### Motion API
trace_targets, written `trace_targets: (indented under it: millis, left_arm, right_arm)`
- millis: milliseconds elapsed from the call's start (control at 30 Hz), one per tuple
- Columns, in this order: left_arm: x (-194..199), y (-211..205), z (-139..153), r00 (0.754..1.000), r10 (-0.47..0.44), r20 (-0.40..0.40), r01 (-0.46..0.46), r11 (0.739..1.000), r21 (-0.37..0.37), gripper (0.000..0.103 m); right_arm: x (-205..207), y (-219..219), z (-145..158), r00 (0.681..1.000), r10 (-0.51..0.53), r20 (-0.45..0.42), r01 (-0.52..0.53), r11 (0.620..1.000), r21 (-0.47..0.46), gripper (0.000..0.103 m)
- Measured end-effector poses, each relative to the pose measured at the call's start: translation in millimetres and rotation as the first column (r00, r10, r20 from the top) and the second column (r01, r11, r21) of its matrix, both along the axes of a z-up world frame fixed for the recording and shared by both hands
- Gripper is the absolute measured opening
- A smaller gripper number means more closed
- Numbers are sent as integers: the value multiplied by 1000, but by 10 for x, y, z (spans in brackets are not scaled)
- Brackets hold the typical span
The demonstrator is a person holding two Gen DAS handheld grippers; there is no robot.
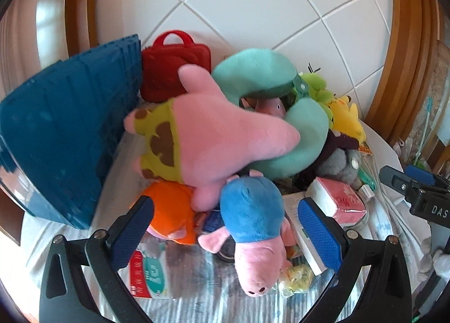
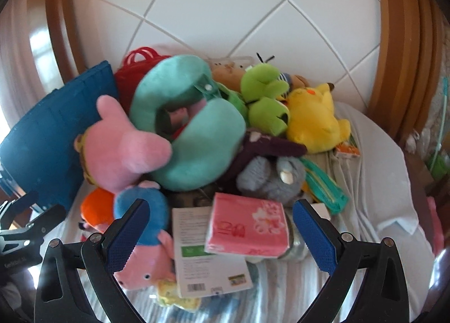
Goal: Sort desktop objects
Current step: 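Withdraw both tools from the crate back toward the bed, then grasp the blue-pink pig plush with the left tool while the right tool approaches the pink tissue box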
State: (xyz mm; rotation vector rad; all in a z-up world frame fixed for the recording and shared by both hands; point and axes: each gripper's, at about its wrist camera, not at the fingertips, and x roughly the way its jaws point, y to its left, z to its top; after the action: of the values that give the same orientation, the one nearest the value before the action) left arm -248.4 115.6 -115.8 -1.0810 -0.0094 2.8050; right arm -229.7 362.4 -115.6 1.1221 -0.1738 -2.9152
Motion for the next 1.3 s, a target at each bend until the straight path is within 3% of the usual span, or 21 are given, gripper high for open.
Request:
trace_targets:
  millis: [300, 533, 833, 1300]
  left_arm:
    - [102, 340, -390, 993, 81, 87, -79, 997, -22, 103]
    - [261, 586, -588, 984, 118, 134, -115, 993, -34, 103]
    - [173, 538, -828, 973, 140, 181, -132, 990, -57, 103]
    - [-391, 588, -1136, 966, 63, 251, -48, 997, -66, 103]
  right_arm:
    - [-57, 504, -521, 995, 8, 102, -5, 999, -37, 103]
    - [-11, 796, -686, 990, 53, 128, -48, 998, -41, 103]
    - [-113, 741, -948, 984, 63, 166, -47, 994, -99, 103]
    - [-590, 399, -1183, 980, 54, 193, -31, 992, -125, 103]
